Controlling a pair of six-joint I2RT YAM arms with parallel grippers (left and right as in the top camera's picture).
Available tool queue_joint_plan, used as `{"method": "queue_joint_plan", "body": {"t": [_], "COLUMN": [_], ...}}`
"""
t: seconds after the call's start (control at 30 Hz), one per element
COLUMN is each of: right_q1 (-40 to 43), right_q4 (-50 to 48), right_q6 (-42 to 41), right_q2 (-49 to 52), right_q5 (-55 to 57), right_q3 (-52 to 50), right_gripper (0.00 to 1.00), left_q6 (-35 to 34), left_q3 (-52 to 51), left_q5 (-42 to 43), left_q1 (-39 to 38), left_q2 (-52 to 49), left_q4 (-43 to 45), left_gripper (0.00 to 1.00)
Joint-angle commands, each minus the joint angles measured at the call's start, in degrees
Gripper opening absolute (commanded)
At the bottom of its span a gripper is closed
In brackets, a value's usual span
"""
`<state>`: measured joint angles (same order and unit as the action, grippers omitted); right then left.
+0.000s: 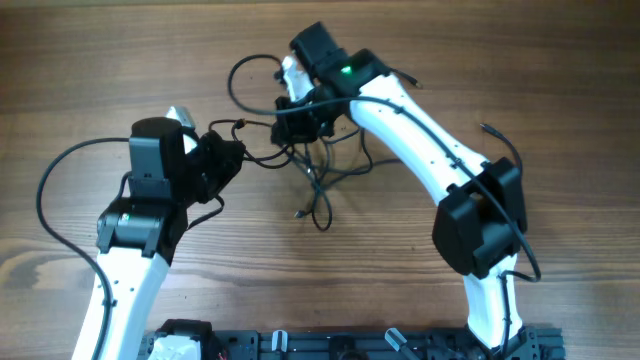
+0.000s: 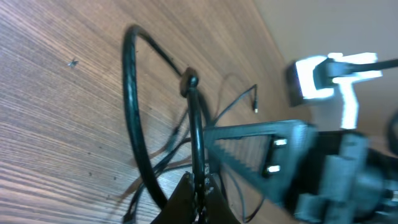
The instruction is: Untangle cables
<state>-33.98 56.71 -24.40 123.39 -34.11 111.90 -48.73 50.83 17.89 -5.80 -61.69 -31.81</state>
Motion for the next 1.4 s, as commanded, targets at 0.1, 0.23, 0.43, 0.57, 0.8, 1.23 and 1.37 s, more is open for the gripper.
{"method": "queue_joint_plan", "body": {"t": [0.1,0.23,0.43,0.57,0.8,1.23,1.37], "right_q1": [5.44,7.04,8.50,9.62,11.08,10.91,10.91], "right_q4": [0.33,1.09,1.66,2.73,2.14,4.83,5.05], "right_q6": [0.81,0.83,0.79,0.87,1.31,3.45,3.45], "right_q2": [-9.66,-13.33,-17.22,-19.12,-20.65,-20.65,-20.65], "right_q5": [-0.52,-0.50,-0.50,-0.55,-7.82,-8.39,-8.39], "right_q3": [1.03,1.03,1.62,1.68,1.88,1.88,1.88], "right_gripper": [0.04,0.05,0.04,0.04,0.04,0.04,0.04], "left_q6": [3.23,6.40,7.74,12.61,15.56,19.93,24.57], "left_q3": [0.17,0.17,0.17,0.17,0.17,0.11,0.11], "left_q5": [-0.57,-0.57,-1.22,-1.68,-2.91,11.98,18.75], "left_q1": [0.46,0.46,0.46,0.46,0.44,-0.07,-2.99], "left_q2": [-2.99,-4.44,-6.82,-8.22,-8.98,-14.80,-19.78], "left_q4": [-0.11,-0.22,-0.17,-0.22,-0.13,5.95,11.32], "left_gripper": [0.04,0.04,0.04,0.04,0.04,0.37,0.48]}}
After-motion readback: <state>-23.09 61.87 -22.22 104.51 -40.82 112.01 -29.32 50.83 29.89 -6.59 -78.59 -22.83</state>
